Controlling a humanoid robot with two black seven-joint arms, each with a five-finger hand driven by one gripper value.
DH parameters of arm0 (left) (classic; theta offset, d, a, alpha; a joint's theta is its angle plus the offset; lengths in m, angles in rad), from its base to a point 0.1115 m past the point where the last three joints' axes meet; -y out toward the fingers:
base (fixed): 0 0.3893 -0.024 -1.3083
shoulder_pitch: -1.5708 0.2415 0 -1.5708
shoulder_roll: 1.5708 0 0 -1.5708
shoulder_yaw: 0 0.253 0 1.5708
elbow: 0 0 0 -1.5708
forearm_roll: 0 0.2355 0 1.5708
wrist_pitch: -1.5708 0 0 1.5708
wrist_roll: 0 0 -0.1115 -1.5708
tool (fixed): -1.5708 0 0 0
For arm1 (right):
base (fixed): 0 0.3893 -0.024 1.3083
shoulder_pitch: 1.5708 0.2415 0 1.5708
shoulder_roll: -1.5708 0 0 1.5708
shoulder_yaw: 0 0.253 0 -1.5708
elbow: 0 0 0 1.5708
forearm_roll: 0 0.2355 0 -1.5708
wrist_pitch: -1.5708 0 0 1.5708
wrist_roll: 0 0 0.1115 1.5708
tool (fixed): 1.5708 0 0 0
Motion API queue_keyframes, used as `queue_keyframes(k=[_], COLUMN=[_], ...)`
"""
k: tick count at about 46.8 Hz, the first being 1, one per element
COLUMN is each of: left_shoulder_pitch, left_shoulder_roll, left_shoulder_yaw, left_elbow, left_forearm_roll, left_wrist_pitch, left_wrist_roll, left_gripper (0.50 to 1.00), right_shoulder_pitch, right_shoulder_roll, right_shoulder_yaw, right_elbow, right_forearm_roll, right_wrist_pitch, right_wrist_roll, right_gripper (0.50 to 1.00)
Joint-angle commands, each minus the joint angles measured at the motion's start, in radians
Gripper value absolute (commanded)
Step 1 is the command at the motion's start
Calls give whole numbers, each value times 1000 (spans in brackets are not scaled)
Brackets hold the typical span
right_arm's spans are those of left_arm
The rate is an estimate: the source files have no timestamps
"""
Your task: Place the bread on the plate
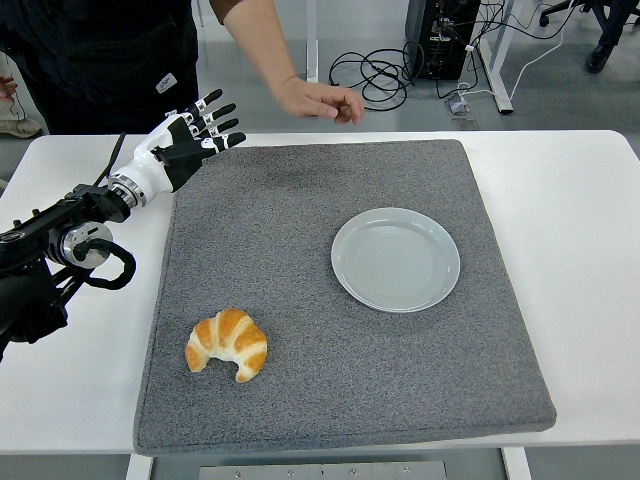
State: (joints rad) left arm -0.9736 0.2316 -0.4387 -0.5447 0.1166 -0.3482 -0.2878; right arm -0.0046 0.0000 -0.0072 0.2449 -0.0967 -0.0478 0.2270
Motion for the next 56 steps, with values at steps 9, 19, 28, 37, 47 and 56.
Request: queue_keyframes(k=[9, 19, 28, 37, 47, 56], left_shoulder_pitch=[10, 10, 24, 24, 24, 23], left_shoulder_roll=[0, 2, -3, -1, 0, 2], left_shoulder_yaw=[2, 2, 0, 2, 6, 5], left_elbow=[0, 0, 0, 0, -1, 0], left_forearm_roll=[0, 0, 0, 12, 11, 11], left_wrist_pitch=[0, 0, 0, -3, -2, -3], left_wrist_roll=[1, 2, -1, -42, -50, -50], left_gripper=[958, 958, 958, 958, 963, 968], right_shoulder_pitch=[0, 0, -2, -2, -2, -2], right_shoulder_roll=[0, 0, 0, 0, 0, 0], right_shoulder_yaw=[0, 0, -2, -2, -2, -2], right_elbow=[1, 1, -1, -1, -1, -1], right_forearm_roll=[0, 0, 0, 0, 0, 0], right_wrist_pitch=[0, 0, 0, 0, -1, -1], right_wrist_roll=[0, 0, 0, 0, 0, 0], right_gripper=[1000, 1000, 1000, 1000, 1000, 1000])
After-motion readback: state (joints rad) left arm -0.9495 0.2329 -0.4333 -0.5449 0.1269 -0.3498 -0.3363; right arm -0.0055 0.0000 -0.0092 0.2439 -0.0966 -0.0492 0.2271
